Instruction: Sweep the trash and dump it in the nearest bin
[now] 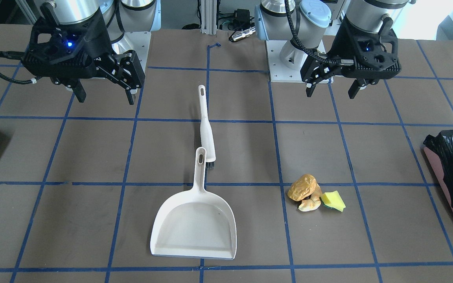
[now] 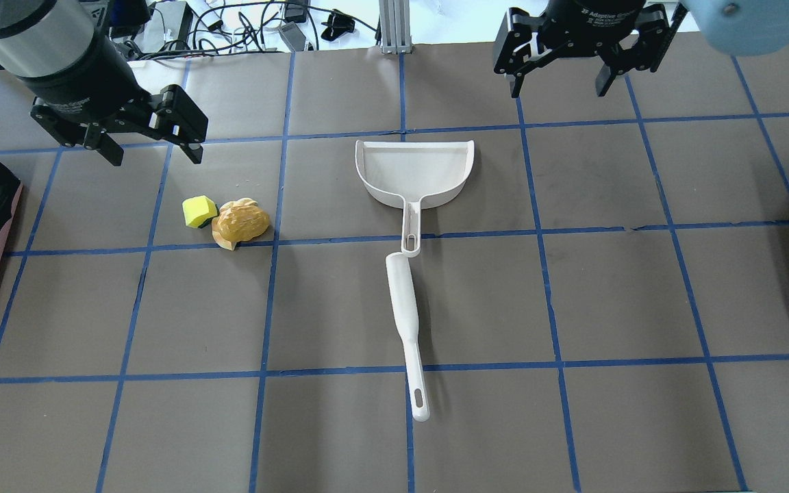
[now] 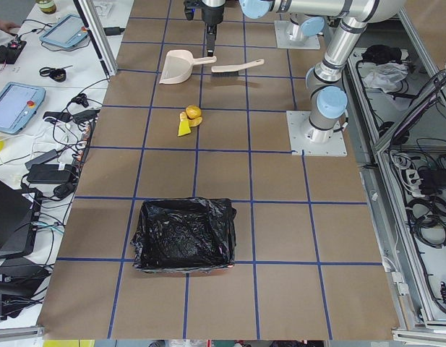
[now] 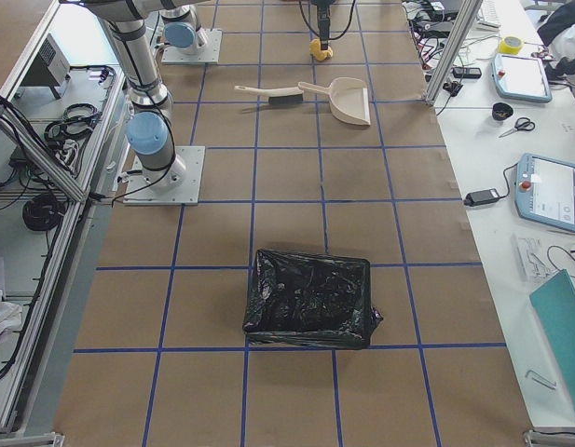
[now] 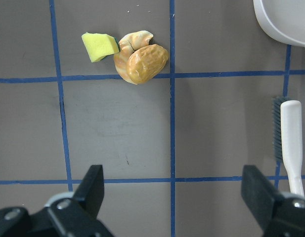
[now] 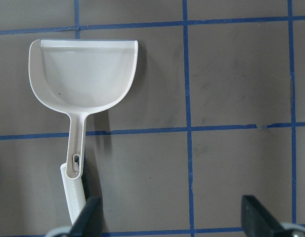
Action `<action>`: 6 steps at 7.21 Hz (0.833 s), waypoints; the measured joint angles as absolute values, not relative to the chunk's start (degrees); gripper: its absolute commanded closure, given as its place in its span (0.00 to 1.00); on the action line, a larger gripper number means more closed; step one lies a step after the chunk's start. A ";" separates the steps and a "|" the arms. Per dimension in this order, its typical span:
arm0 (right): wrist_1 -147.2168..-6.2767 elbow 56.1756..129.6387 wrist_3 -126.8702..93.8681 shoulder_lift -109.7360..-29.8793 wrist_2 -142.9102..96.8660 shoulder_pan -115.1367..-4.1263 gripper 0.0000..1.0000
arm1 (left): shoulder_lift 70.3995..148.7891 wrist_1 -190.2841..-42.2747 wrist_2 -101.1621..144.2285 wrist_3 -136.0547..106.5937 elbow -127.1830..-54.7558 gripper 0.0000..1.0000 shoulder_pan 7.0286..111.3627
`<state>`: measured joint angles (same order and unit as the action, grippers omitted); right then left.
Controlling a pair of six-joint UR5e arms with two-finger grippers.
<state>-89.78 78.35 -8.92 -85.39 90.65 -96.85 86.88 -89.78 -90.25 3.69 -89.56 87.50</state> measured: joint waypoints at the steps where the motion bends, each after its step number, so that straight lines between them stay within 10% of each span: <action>1: -89.77 78.38 -8.89 -85.35 90.63 -96.84 0.00 | 86.94 -89.72 -90.34 3.69 -89.56 0.00 87.47; 6: -89.65 78.46 -8.88 -85.42 90.81 -96.85 0.00 | 86.95 -89.57 -88.74 2.99 -89.61 0.00 87.60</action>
